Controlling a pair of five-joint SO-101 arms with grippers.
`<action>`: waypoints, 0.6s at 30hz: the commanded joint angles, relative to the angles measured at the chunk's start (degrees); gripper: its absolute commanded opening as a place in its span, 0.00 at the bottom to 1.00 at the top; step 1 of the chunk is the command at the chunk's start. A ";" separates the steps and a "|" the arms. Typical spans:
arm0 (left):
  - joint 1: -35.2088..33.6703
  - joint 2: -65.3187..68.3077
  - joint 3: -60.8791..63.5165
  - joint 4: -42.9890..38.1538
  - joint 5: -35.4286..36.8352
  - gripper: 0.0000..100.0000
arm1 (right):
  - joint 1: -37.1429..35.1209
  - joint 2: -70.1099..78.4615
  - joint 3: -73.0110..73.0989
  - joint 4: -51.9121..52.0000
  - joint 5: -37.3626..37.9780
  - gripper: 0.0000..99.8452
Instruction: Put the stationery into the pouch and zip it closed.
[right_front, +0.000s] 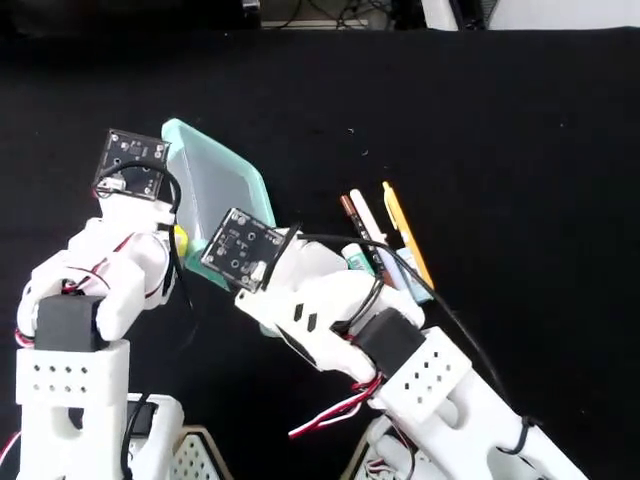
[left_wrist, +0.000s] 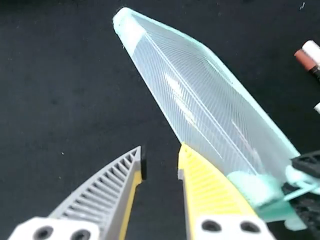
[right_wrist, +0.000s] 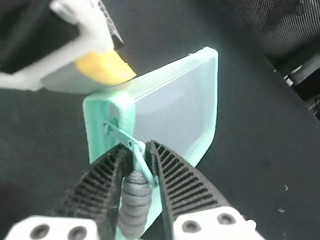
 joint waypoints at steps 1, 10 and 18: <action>1.27 -0.53 -1.71 -0.70 2.11 0.14 | -0.35 -0.75 -0.48 -2.46 -2.99 0.01; 1.10 -0.53 -9.19 8.53 -1.85 0.14 | 0.62 -0.66 -0.40 -2.55 -3.08 0.01; 1.10 -0.62 -11.03 10.37 -1.85 0.20 | 3.25 -0.66 -0.40 -2.46 -3.16 0.01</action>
